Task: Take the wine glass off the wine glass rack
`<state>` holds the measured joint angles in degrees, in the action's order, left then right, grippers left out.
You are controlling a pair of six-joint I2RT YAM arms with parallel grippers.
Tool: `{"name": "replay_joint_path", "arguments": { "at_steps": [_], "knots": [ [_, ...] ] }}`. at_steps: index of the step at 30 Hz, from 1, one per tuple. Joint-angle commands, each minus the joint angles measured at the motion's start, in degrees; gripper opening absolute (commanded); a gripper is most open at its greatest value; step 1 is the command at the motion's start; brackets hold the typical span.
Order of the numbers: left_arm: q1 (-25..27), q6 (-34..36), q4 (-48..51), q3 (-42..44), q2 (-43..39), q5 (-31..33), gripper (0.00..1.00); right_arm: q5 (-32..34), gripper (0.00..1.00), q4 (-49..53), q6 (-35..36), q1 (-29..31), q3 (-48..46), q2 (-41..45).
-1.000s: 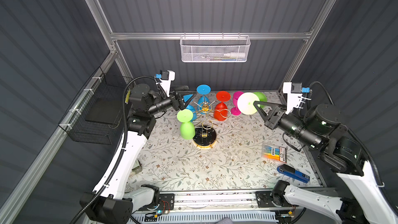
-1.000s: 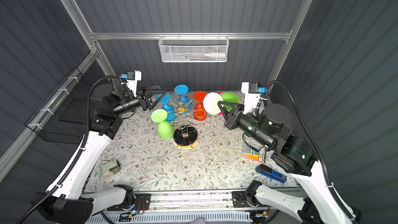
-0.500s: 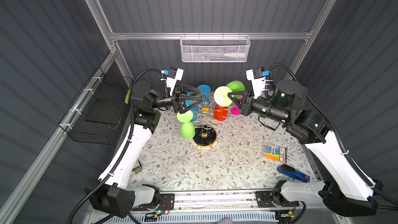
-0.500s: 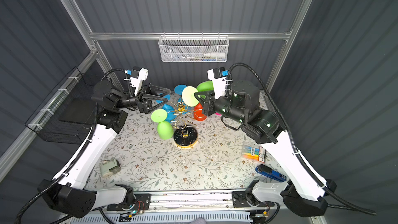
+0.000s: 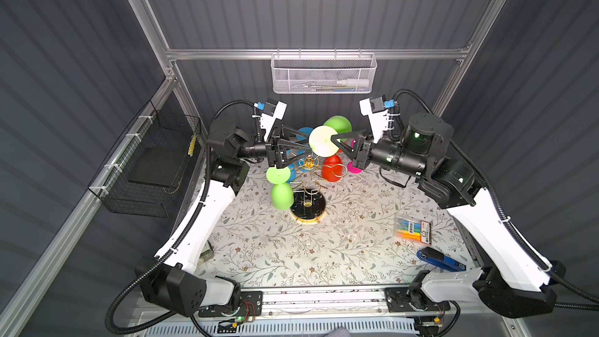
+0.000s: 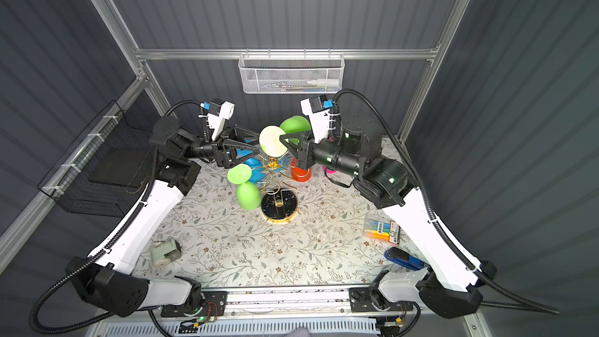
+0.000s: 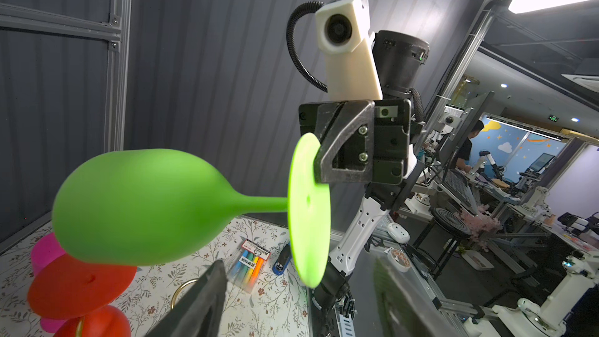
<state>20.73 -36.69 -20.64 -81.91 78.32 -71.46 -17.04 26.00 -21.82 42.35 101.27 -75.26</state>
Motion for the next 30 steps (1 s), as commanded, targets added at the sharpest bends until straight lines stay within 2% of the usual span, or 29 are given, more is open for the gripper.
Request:
{"name": "replay_joint_path", "arguments": {
  "at_steps": [1,14,21,27,29,30],
  "knots": [
    [0.9,-0.4,-1.0,-2.5,0.5,-1.6,0.69,-3.8,0.0,-3.3,-0.5,-0.1,1.0,-1.0],
    [1.4,-0.3,0.2,-3.3,1.3,-2.3,0.39,-3.9,0.0,-3.5,-1.4,-0.1,-0.5,-1.3],
    [1.6,-0.3,0.7,-3.8,1.4,-2.2,0.29,-3.7,0.0,-3.4,-1.4,-0.2,-2.2,-0.7],
    [1.6,0.5,3.0,-4.5,2.0,-1.6,0.0,-3.6,0.0,-4.9,-1.8,-0.2,-3.5,0.2],
    [1.6,-0.4,3.0,-5.1,2.3,-1.7,0.0,-3.4,0.0,-4.7,-1.7,-0.2,-3.9,0.7],
    [1.6,-0.9,3.0,-5.6,2.5,-1.6,0.0,-2.9,0.05,-4.4,-1.4,-0.2,-4.1,1.1]
  ]
}}
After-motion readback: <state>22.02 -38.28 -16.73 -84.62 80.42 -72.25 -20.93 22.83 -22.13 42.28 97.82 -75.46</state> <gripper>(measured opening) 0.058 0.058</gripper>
